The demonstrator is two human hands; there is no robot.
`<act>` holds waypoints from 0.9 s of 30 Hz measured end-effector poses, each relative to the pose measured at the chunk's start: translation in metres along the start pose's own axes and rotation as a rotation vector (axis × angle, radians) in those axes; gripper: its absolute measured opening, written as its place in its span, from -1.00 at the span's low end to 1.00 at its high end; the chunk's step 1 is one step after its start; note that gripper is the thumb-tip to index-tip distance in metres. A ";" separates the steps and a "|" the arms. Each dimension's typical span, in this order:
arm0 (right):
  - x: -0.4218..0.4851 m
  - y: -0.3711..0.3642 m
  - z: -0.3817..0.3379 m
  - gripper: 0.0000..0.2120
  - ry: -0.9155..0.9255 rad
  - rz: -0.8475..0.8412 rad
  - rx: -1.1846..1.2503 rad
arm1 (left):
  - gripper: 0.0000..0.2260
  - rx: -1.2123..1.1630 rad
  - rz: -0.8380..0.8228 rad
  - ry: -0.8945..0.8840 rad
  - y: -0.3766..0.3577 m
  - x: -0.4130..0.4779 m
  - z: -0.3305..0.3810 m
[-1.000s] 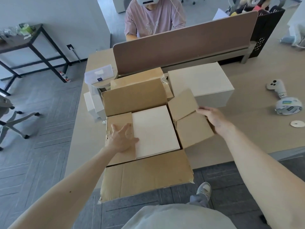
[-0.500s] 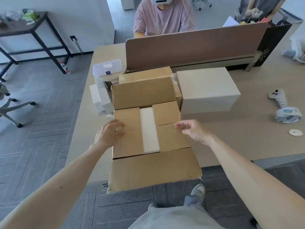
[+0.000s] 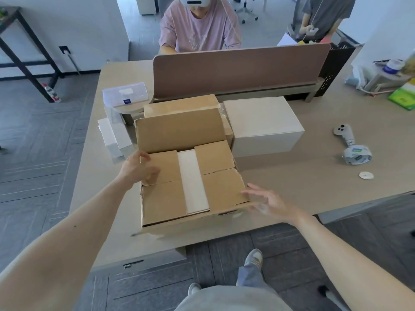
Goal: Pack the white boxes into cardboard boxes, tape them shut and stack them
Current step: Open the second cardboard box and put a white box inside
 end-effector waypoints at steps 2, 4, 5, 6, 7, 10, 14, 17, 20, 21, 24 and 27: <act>0.009 -0.002 -0.007 -0.32 -0.077 0.056 0.080 | -0.52 -0.163 0.016 0.082 0.002 0.010 -0.003; 0.022 -0.008 -0.013 -0.36 -0.134 0.194 0.169 | -0.46 -0.380 0.008 0.236 0.008 0.017 -0.004; 0.028 -0.011 -0.017 -0.44 -0.170 0.267 0.165 | -0.42 -0.473 -0.020 0.300 0.009 0.021 -0.004; 0.033 -0.014 -0.021 -0.49 -0.206 0.327 0.128 | -0.41 -0.541 -0.050 0.335 0.010 0.023 -0.004; 0.037 -0.018 -0.025 -0.52 -0.243 0.364 0.098 | -0.44 -0.585 -0.081 0.348 0.012 0.025 -0.005; 0.046 -0.032 -0.028 -0.54 -0.357 0.386 0.129 | -0.49 -0.639 -0.164 0.355 0.013 0.026 -0.011; 0.051 -0.038 -0.028 -0.65 -0.504 0.322 0.246 | -0.38 -0.707 -0.203 0.365 0.013 0.029 -0.022; 0.051 -0.039 -0.023 -0.52 -0.614 0.231 0.358 | -0.29 -0.669 -0.235 0.344 0.011 0.026 -0.024; 0.050 -0.044 -0.020 -0.40 -0.661 0.186 0.441 | -0.39 -0.596 -0.241 0.301 0.008 0.021 -0.023; 0.048 -0.046 -0.019 -0.40 -0.659 0.184 0.462 | -0.45 -0.576 -0.229 0.286 0.007 0.020 -0.023; 0.041 -0.046 -0.015 -0.37 -0.653 0.203 0.478 | -0.54 -0.534 -0.211 0.202 0.003 0.011 -0.017; 0.033 -0.037 -0.005 -0.31 -0.665 0.197 0.475 | -0.54 -0.484 -0.202 0.130 -0.006 0.000 -0.007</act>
Point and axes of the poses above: each hand's wrist, its own x-axis towards the middle knuckle, its own y-axis out of the back of the hand, z = x × y, the point moved 2 cm from there along x, towards the middle knuckle, and after that the axes turned 13 degrees about z, right-handed, at the moved point
